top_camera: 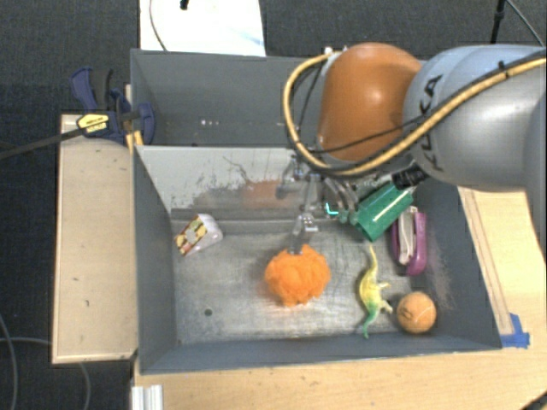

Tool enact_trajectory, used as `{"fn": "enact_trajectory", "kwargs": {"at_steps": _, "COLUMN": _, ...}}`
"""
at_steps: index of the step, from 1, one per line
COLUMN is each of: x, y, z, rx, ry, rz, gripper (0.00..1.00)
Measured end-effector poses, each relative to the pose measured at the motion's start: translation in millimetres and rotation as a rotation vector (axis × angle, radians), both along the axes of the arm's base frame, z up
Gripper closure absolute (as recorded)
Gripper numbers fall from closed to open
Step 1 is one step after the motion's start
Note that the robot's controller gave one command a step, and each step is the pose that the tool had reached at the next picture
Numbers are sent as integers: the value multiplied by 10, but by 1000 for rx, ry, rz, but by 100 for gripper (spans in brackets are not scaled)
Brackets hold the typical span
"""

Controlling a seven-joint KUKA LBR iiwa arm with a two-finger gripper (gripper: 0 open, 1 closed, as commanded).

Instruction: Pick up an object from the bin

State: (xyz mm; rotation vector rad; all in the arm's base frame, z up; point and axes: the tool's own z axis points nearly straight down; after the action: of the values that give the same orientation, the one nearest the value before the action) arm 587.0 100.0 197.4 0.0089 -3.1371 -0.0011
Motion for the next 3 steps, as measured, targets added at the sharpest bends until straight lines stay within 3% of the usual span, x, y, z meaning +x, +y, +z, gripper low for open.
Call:
{"fn": "enact_trajectory", "kwargs": {"at_steps": 1, "x": 17, "y": -5, "z": 43, "rx": 1, "ry": -8, "rz": -2, "gripper": 0}}
{"fn": "enact_trajectory", "kwargs": {"at_steps": 2, "x": -164, "y": -61, "z": -444, "rx": 1, "ry": -14, "rz": 19, "gripper": 0}}
{"fn": "enact_trajectory", "kwargs": {"at_steps": 3, "x": -238, "y": -214, "z": -895, "rx": 2, "ry": -2, "rz": 269, "gripper": 100}}
